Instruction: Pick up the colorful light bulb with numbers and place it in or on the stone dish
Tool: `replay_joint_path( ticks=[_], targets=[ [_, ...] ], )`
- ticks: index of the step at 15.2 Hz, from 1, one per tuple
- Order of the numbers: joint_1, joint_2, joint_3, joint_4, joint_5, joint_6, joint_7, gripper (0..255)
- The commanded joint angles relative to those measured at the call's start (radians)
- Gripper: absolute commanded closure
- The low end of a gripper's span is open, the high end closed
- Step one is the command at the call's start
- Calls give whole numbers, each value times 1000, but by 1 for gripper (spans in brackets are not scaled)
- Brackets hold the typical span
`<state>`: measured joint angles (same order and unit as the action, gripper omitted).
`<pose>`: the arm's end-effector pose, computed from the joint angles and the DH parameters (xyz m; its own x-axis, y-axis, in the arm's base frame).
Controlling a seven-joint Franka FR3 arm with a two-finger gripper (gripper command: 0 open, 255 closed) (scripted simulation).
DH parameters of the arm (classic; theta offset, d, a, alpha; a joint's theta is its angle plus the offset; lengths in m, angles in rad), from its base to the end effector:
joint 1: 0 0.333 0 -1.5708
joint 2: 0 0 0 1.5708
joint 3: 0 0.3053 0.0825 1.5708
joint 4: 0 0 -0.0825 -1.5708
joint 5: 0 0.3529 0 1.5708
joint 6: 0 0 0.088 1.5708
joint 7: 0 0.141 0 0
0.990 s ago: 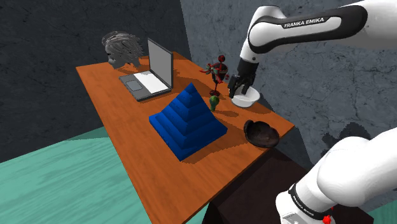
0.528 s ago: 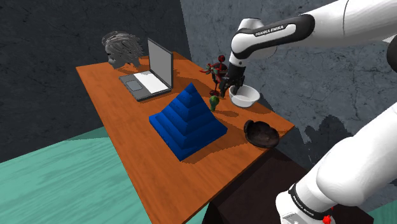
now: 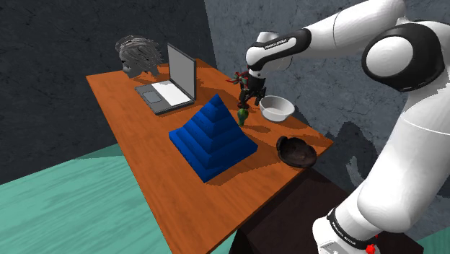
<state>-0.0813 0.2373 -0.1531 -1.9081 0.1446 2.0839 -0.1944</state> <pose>0.5602 -0.1191 0.3435 0.9931 -0.1092 -0.0428 -0.1128 -0.9890 -0.0957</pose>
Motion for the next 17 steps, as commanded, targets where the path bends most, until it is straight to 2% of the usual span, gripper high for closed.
replay_joint_path(
  ticks=[1, 5, 12, 17],
  targets=[
    [-10, 82, -2, 67, 11, 12, -8, 0],
    [-32, 226, -3, 217, 27, 1, -15, 0],
    [-31, 267, 5, 181, 38, 77, -22, 0],
    [-31, 271, 5, 178, 40, 83, -23, 0]
  ],
)
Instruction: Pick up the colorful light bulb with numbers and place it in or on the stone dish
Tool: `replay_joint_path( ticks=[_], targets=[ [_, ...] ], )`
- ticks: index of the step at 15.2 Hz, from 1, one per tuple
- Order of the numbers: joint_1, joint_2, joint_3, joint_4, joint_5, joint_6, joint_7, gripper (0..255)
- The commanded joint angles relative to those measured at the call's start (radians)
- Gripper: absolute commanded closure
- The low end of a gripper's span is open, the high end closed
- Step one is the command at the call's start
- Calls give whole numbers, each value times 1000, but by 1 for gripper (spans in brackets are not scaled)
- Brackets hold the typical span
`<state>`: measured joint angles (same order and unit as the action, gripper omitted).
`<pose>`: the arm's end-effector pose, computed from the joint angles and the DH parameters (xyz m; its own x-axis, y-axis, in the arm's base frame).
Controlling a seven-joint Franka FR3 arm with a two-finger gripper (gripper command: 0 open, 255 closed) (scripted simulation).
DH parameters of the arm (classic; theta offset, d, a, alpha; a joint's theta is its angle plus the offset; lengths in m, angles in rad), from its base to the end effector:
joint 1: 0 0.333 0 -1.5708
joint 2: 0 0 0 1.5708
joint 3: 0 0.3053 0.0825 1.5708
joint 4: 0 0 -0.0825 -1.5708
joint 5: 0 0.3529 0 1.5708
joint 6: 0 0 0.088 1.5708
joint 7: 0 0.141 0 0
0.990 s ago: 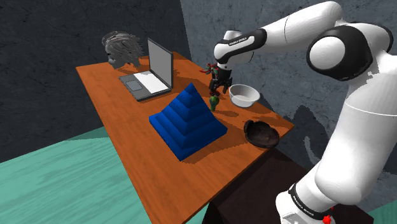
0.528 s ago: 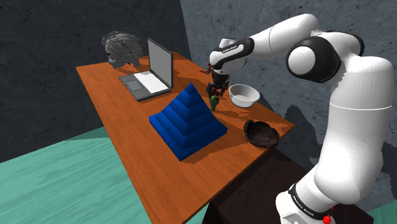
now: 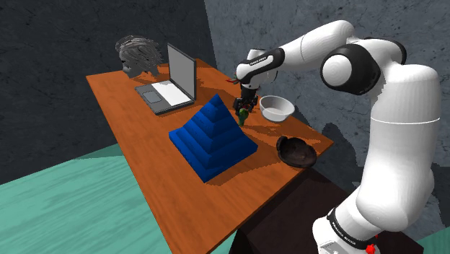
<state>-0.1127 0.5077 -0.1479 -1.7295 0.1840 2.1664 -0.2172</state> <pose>0.6112 -0.1435 0.2626 0.9899 -0.1329 -0.0486 -0.1367 -0.9869 -0.0860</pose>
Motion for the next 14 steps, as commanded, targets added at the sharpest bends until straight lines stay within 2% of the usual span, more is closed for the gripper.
replay_joint_path(
  ticks=[1, 3, 4, 14],
  targets=[
    [0, 0, 0, -1, 0, 1, 0, 0],
    [0, 0, 0, 0, 0, 1, 0, 0],
    [0, 0, 0, 0, 0, 1, 0, 255],
    [1, -7, -1, 2, -2, -9, 2, 255]
  ],
)
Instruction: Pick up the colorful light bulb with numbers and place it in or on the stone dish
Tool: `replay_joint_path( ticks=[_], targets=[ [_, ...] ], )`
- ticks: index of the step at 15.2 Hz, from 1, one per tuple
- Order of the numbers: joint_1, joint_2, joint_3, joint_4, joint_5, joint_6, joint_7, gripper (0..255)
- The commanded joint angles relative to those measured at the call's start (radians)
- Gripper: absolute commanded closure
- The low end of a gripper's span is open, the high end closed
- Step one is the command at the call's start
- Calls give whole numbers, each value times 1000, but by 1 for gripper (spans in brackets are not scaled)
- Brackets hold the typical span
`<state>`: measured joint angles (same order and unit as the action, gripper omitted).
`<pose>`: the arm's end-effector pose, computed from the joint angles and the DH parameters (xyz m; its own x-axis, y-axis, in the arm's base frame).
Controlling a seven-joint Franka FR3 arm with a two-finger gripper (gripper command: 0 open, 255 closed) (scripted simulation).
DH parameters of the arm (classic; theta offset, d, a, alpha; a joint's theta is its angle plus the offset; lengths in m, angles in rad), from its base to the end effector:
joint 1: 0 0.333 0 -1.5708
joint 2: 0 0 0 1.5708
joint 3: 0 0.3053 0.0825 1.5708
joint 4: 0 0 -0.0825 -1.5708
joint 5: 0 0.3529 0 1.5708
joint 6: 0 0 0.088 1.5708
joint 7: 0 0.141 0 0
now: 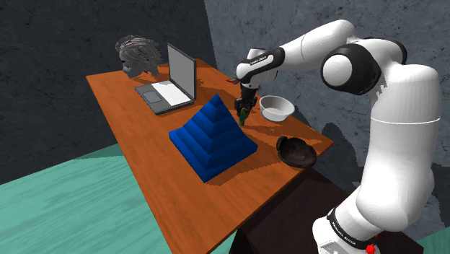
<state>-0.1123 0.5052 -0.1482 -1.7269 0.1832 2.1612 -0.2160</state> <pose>0.6114 -0.1433 0.2648 0.9899 -0.1328 -0.0488 -0.1367 -0.9869 -0.0861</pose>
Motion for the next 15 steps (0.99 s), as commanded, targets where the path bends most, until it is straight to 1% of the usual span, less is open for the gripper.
replay_joint_path(
  ticks=[1, 15],
  targets=[
    [1, -12, -2, 3, -3, -14, 2, 255],
    [5, -96, -12, 71, -26, -165, 26, 255]
  ],
)
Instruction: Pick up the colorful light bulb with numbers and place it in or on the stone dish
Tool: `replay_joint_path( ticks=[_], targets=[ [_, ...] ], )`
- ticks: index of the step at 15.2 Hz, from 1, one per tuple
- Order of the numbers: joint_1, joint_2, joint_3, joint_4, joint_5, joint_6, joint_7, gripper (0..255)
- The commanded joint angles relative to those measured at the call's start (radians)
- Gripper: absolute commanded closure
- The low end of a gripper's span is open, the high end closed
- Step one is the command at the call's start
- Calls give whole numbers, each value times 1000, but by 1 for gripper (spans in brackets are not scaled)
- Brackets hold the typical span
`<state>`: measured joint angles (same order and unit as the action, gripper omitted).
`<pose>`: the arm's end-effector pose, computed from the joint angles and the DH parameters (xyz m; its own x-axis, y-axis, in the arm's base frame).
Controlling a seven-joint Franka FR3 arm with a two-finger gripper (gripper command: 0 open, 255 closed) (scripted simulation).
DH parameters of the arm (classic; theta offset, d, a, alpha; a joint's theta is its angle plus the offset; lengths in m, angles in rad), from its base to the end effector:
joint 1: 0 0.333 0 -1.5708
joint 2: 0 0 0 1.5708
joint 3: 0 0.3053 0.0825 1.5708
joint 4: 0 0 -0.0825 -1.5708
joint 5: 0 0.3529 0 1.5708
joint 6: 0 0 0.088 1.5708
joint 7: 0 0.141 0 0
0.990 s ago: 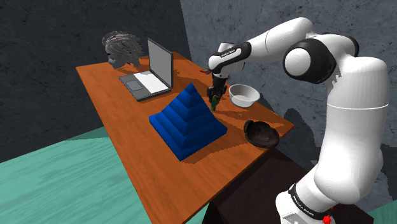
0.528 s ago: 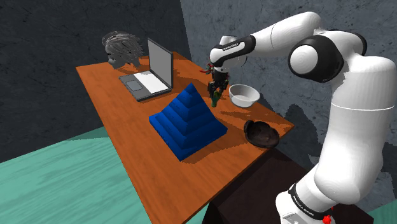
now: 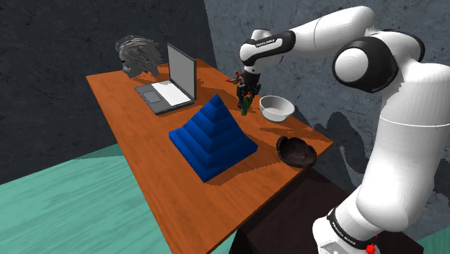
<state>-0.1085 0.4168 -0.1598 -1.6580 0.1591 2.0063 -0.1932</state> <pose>0.6100 -0.1438 0.3369 0.9900 -0.1327 -0.0483 -0.1365 -0.9869 -0.0861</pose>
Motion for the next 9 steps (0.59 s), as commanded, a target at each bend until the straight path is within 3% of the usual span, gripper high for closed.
replay_joint_path(
  ticks=[1, 9],
  targets=[
    [1, -13, -1, 9, -3, -21, 4, 255],
    [1, -44, -5, 72, -13, -115, 16, 255]
  ],
)
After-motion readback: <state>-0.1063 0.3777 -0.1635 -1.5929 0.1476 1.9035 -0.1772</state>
